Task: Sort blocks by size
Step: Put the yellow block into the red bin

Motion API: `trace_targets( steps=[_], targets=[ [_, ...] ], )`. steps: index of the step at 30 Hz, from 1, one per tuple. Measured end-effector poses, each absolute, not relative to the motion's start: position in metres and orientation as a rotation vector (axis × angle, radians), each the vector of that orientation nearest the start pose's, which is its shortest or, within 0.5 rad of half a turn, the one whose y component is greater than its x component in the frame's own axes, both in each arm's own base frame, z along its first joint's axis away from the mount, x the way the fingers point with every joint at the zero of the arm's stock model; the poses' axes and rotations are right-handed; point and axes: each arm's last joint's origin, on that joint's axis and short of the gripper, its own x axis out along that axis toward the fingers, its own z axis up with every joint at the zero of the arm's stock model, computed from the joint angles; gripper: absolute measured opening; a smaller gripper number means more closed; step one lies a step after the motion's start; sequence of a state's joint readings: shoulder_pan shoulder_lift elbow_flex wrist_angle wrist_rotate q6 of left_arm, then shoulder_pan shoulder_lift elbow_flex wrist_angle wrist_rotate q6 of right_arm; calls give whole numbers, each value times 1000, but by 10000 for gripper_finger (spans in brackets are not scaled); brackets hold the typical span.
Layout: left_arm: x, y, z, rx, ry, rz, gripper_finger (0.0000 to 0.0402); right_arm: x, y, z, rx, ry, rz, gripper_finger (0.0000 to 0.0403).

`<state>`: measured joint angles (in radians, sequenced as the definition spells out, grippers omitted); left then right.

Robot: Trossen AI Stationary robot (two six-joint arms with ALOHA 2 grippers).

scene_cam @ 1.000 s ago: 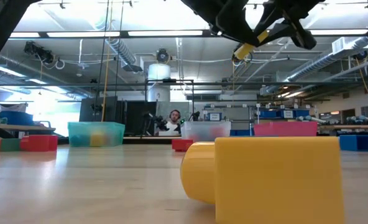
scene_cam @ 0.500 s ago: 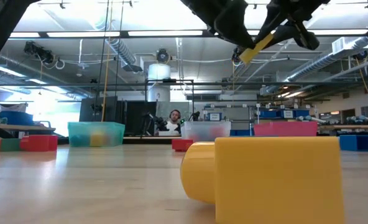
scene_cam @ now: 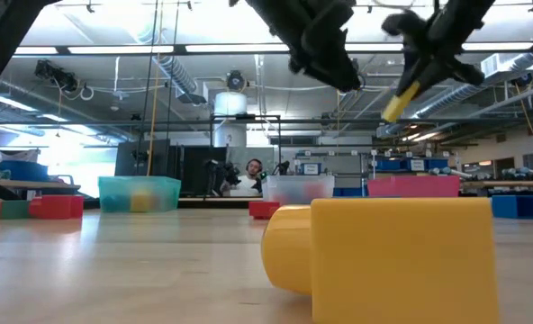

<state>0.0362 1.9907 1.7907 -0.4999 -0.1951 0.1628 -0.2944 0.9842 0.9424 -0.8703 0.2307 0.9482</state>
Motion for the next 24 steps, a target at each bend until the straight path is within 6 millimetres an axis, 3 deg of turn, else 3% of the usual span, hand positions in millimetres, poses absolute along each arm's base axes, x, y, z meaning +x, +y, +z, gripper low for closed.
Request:
trace_targets(
  steps=[7,13,17,24],
  targets=[
    [446,29,265,150,791,180,191,161,-106,282,903,727,-1007,78],
    [433,28,264,139,759,190,186,155,-145,258,947,875,-1064,78],
    [408,33,258,98,713,220,186,155,-166,244,949,974,-1089,78],
    [352,37,249,-17,648,295,186,172,-202,240,947,1088,-1088,84]
  ],
)
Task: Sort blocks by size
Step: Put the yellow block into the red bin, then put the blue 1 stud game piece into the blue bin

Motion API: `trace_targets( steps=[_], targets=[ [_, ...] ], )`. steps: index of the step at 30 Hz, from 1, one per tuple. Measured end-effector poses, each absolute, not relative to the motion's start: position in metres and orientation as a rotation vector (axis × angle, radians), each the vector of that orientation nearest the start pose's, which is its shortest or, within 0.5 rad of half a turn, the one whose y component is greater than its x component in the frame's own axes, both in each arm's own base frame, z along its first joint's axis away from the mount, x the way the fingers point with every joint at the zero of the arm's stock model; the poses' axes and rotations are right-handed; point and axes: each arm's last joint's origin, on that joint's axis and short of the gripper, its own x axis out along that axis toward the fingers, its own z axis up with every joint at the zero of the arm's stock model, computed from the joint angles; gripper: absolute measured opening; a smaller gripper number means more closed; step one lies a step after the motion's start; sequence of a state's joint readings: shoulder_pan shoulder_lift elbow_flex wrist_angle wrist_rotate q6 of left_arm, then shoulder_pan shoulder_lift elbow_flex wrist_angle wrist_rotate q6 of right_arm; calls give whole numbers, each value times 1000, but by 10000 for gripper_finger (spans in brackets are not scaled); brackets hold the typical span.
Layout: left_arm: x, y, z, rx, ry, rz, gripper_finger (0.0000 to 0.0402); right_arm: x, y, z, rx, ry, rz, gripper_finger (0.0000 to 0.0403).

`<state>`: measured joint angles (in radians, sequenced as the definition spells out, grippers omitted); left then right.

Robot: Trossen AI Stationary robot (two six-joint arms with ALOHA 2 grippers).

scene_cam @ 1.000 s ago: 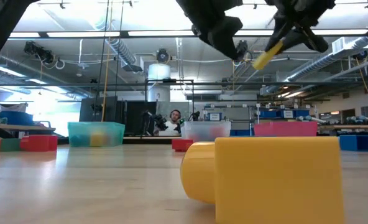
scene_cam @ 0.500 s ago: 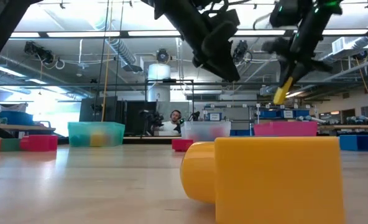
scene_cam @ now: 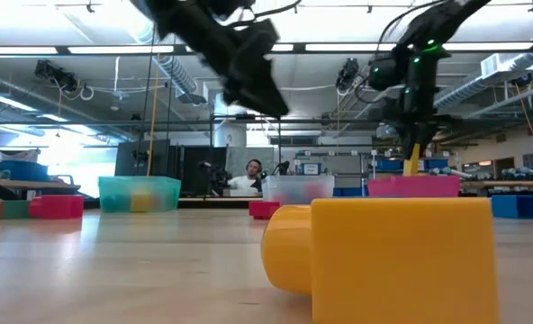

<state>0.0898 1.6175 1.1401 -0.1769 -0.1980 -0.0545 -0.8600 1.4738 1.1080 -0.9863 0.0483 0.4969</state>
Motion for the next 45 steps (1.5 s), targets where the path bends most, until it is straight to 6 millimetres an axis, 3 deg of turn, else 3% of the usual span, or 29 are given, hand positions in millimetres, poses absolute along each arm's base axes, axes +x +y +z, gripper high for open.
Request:
trace_targets(
  steps=[7,13,24,29,35,45],
  targets=[
    [305,35,241,-78,650,375,186,195,-232,231,963,1209,-1077,89],
    [280,33,240,-105,612,384,186,205,-246,235,945,1222,-1090,111],
    [270,32,234,-50,623,378,186,197,-245,270,925,1170,-1136,172],
    [273,33,237,2,585,374,186,186,-220,290,961,1225,-1159,191],
    [275,33,241,50,550,367,186,181,-166,308,923,1225,-1162,197],
    [278,34,246,47,494,369,186,156,-81,292,1024,1099,-1207,205]
  ],
)
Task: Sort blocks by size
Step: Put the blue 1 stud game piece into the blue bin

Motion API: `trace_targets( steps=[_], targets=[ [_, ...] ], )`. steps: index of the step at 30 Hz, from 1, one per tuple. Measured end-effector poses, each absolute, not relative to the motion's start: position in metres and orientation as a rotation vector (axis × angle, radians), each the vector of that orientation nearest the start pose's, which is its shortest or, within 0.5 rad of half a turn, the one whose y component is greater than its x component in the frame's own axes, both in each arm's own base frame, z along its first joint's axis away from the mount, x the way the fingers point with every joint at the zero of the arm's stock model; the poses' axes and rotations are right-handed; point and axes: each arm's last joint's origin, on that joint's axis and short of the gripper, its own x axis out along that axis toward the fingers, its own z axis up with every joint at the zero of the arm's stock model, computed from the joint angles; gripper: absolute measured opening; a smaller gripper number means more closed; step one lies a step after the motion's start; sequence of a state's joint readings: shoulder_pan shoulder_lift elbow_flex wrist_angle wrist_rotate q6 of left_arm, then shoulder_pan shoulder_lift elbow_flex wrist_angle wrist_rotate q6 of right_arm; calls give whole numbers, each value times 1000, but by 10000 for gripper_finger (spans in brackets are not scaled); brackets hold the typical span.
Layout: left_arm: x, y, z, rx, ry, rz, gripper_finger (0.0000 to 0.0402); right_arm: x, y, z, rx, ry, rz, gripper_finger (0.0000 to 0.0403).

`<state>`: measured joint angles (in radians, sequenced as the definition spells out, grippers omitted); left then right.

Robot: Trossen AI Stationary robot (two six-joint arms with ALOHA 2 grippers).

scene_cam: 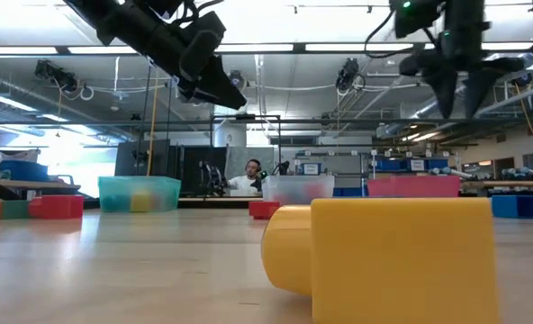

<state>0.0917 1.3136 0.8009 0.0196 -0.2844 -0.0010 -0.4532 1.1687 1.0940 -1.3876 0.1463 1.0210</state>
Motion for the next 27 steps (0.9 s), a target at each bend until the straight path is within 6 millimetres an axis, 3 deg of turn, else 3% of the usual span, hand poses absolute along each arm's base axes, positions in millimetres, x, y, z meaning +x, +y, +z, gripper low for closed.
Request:
trace_targets(
  steps=[5,11,18,27],
  targets=[
    [280,34,250,42,439,370,186,147,-58,272,1030,1130,-1219,227],
    [283,34,256,35,369,372,186,148,-45,233,969,1218,-1199,257],
    [284,33,260,26,331,370,186,143,-43,188,870,1273,-1173,277],
    [286,26,261,28,320,346,186,137,-46,154,834,1240,-1127,273]
  ],
)
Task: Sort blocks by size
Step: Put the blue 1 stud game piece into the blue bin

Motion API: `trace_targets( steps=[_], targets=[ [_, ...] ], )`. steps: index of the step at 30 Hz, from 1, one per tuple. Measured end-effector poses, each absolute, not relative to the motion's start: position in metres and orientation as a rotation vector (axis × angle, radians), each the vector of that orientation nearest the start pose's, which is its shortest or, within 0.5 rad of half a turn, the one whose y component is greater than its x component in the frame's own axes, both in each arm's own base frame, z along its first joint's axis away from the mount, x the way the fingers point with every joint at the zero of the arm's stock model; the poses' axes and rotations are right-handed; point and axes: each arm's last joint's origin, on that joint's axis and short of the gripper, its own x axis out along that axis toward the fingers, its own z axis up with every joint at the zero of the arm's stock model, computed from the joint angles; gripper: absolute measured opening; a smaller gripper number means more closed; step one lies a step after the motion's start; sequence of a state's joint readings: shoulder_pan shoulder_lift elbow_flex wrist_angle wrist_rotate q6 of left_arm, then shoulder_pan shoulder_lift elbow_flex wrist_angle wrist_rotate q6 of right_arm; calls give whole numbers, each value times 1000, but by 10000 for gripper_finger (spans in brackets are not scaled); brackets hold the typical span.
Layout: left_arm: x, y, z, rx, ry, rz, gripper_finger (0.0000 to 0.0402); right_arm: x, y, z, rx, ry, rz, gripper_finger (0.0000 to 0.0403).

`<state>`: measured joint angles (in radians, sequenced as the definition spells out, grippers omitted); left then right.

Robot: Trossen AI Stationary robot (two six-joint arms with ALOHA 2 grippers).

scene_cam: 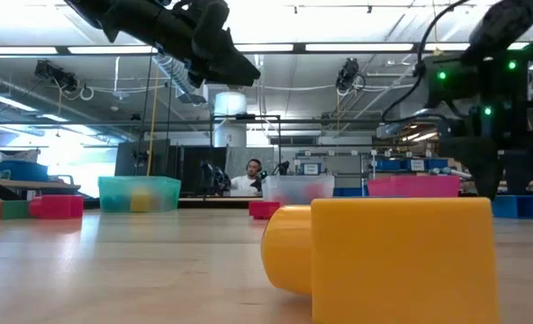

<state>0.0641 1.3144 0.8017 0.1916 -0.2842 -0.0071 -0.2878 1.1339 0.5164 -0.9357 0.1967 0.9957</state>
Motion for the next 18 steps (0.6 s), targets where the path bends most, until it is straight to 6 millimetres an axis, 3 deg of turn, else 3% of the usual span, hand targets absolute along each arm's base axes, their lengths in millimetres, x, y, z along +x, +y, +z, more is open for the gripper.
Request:
trace_targets(
  steps=[9,18],
  targets=[
    [286,26,261,30,320,346,186,130,-45,135,841,1225,-1118,248],
    [286,26,261,-43,307,357,186,132,-45,133,814,1215,-1063,154]
  ],
)
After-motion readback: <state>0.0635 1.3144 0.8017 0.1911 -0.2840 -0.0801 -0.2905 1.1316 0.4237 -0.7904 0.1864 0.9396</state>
